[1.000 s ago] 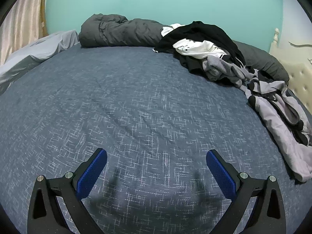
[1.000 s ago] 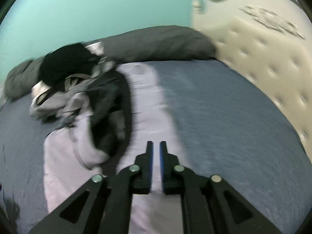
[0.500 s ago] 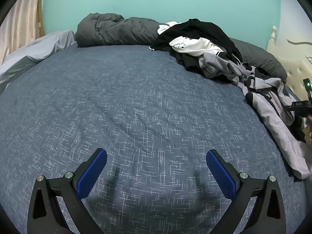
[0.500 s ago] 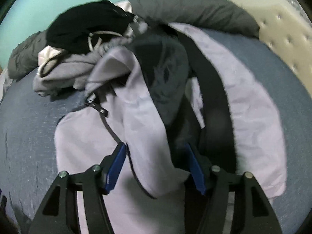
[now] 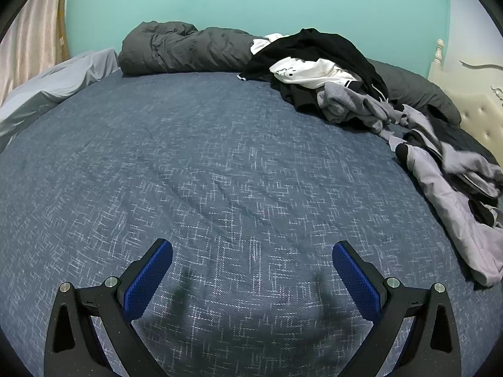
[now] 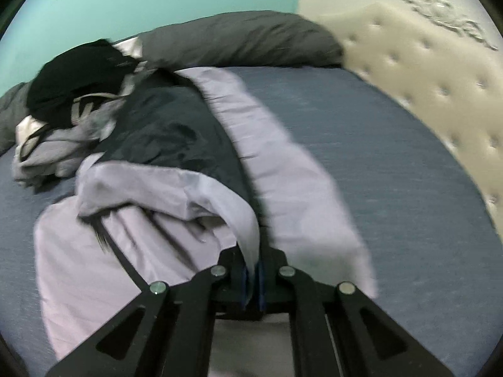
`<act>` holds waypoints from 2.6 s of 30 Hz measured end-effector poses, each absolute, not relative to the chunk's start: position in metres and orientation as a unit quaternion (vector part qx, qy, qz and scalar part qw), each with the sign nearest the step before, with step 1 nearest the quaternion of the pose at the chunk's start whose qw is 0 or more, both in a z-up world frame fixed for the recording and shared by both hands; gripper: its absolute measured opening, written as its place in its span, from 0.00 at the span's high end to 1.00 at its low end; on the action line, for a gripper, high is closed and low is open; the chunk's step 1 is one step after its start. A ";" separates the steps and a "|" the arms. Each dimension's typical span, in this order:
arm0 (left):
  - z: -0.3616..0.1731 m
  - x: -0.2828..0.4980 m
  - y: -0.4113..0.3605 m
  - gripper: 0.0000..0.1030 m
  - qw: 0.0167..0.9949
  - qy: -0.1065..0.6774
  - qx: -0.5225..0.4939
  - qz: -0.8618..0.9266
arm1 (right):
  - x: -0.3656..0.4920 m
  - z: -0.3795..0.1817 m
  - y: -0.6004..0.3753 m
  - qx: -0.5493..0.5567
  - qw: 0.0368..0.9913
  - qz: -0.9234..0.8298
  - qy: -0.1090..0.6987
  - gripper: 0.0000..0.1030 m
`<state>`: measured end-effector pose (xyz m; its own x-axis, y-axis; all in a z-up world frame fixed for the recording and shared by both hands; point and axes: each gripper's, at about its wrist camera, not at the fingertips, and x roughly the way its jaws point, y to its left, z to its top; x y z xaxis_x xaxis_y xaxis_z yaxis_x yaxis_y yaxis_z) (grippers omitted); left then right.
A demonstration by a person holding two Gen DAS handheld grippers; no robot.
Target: Fold clothes
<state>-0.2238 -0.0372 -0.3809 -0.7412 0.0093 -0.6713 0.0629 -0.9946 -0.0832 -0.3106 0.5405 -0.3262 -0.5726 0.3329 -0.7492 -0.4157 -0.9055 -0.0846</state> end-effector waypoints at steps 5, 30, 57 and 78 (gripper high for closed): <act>-0.381 -0.224 -0.036 0.00 0.014 0.051 0.360 -0.931 | -0.267 -0.331 0.603 -0.432 0.295 0.851 0.043 0.96; -0.363 -0.284 0.083 0.00 -0.135 0.088 0.420 -0.893 | -0.284 -0.324 0.475 -0.415 0.066 0.905 0.071 0.57; -0.413 -0.400 0.229 0.78 -0.252 0.158 0.489 -0.820 | -0.357 -0.346 0.486 -0.446 -0.007 0.895 0.023 0.39; -0.418 -0.402 0.229 0.84 -0.273 0.127 0.480 -0.824 | -0.427 -0.361 0.454 -0.409 -0.014 0.911 -0.057 0.39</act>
<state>-0.4022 0.2289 -0.4179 -0.3905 0.5710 -0.7221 -0.3273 -0.8193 -0.4709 -0.4268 0.4535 -0.3611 -0.6657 0.0205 -0.7459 0.0719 -0.9932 -0.0915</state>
